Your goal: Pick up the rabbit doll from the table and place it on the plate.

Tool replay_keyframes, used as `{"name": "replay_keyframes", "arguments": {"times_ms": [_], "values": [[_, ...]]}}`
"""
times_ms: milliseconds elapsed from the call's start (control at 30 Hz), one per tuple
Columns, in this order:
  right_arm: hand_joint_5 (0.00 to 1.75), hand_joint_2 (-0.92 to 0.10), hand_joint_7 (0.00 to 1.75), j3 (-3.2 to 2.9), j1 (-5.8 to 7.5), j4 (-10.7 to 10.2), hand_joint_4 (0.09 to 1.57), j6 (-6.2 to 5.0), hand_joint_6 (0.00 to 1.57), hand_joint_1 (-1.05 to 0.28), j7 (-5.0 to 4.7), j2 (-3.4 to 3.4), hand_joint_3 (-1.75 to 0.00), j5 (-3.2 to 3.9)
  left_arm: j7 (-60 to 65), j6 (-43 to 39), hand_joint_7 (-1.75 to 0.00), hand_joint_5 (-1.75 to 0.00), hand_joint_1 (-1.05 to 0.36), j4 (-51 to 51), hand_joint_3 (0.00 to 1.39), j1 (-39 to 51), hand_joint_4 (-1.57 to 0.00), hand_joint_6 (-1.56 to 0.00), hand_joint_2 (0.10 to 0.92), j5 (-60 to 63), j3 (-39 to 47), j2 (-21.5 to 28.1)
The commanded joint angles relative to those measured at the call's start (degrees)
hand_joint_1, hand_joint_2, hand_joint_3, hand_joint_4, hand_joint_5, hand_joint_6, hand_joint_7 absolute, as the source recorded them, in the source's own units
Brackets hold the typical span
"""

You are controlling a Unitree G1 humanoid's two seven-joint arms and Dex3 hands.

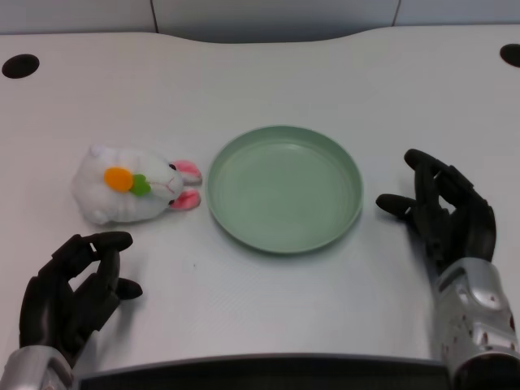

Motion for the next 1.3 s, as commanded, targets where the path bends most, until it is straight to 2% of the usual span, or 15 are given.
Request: {"name": "replay_keyframes", "arguments": {"times_ms": [33,133,267,333,467,667,733,800,867,933,1033,1133,1200,1300], "values": [[1.02,-0.92,0.47,0.06,-0.33,0.8,0.71,-0.93,0.69,-0.31,0.32,-0.16,-0.31,-0.03,0.1,0.7,-1.20,-1.72,-0.40,0.6,0.57,1.1,-0.40,-0.46,0.921,0.9,-0.5,0.3],[1.01,-0.92,0.47,-0.03,-0.47,1.2,0.71,-1.08,0.69,-0.30,0.46,-0.21,-0.31,0.09,0.4,1.4,-1.20,-1.72,-0.40,0.1,0.56,1.4,-0.41,-0.47,0.921,1.2,-0.6,0.2],[1.02,-0.92,0.46,0.18,-0.43,0.7,0.71,-0.63,0.69,-0.31,-0.14,-0.08,-0.31,-0.16,0.2,0.8,-1.19,-1.73,-0.40,0.9,0.56,1.0,-0.44,-0.47,0.921,1.0,-0.3,0.2],[1.02,-0.92,0.46,0.06,-0.54,0.8,0.71,-0.50,0.69,-0.31,-0.08,-0.01,-0.32,0.04,0.0,0.9,-1.20,-1.73,-0.40,1.0,0.56,0.9,-0.44,-0.48,0.921,1.0,-0.4,0.4],[1.02,-0.92,0.46,0.01,-0.62,1.2,0.70,-0.95,0.69,-0.29,0.07,0.00,-0.33,0.06,-0.3,0.6,-1.21,-1.73,-0.39,1.0,0.57,1.1,-0.43,-0.47,0.921,1.0,-0.4,0.4],[1.02,-0.92,0.46,0.19,-0.41,0.5,0.71,-0.43,0.69,-0.31,-0.03,0.07,-0.31,-0.01,-0.4,0.6,-1.22,-1.74,-0.40,0.8,0.56,0.9,-0.41,-0.46,0.921,0.7,-0.3,0.3],[1.01,-0.92,0.45,0.31,-0.35,0.5,0.69,-0.46,0.69,-0.31,-0.24,-0.02,-0.31,-0.26,-0.8,-1.3,-1.20,-1.72,-0.41,0.6,0.55,1.3,-0.42,-0.47,0.921,1.1,-0.5,0.3],[1.00,-0.92,0.45,0.28,-0.29,0.2,0.69,-0.16,0.69,-0.31,-0.15,0.01,-0.30,-0.07,-2.4,-5.7,-1.18,-1.70,-0.41,0.7,0.55,1.9,-0.42,-0.49,0.921,1.5,-1.1,0.3],[1.00,-0.92,0.45,0.17,-0.31,0.2,0.69,-0.38,0.69,-0.30,0.14,0.04,-0.31,0.16,-5.0,-9.9,-1.15,-1.68,-0.43,1.0,0.56,2.1,-0.41,-0.49,0.921,1.1,-1.5,0.5],[1.01,-0.92,0.46,0.19,-0.39,0.1,0.72,-0.15,0.70,-0.30,-0.10,0.07,-0.31,0.13,-6.7,-12.3,-1.14,-1.68,-0.44,0.8,0.57,2.1,-0.41,-0.50,0.921,1.0,-1.7,0.8],[1.02,-0.92,0.45,0.22,-0.45,0.1,0.72,-0.25,0.70,-0.30,-0.15,0.12,-0.32,0.07,-7.0,-12.8,-1.14,-1.66,-0.46,-1.7,0.57,2.2,-0.40,-0.50,0.921,1.4,-1.9,1.2],[1.03,-0.92,0.45,0.08,-0.81,1.0,0.72,-0.64,0.70,-0.29,0.18,0.03,-0.31,0.17,-7.7,-14.8,-1.12,-1.62,-0.44,-3.0,0.60,1.3,-0.41,-0.48,0.921,2.0,-1.7,2.3],[1.04,-0.92,0.45,0.11,-1.02,1.1,0.72,-0.31,0.70,-0.30,-0.25,-0.01,-0.30,0.02,-7.9,-15.1,-1.11,-1.62,-0.44,-3.5,0.60,-0.3,-0.43,-0.48,0.921,2.6,-1.8,3.5],[1.04,-0.92,0.46,0.16,-1.06,1.2,0.72,-0.38,0.71,-0.30,-0.17,-0.02,-0.29,-0.02,-8.5,-15.8,-1.04,-1.57,-0.44,-3.8,0.56,-2.2,-0.44,-0.48,0.921,3.4,-2.1,5.5]]}}
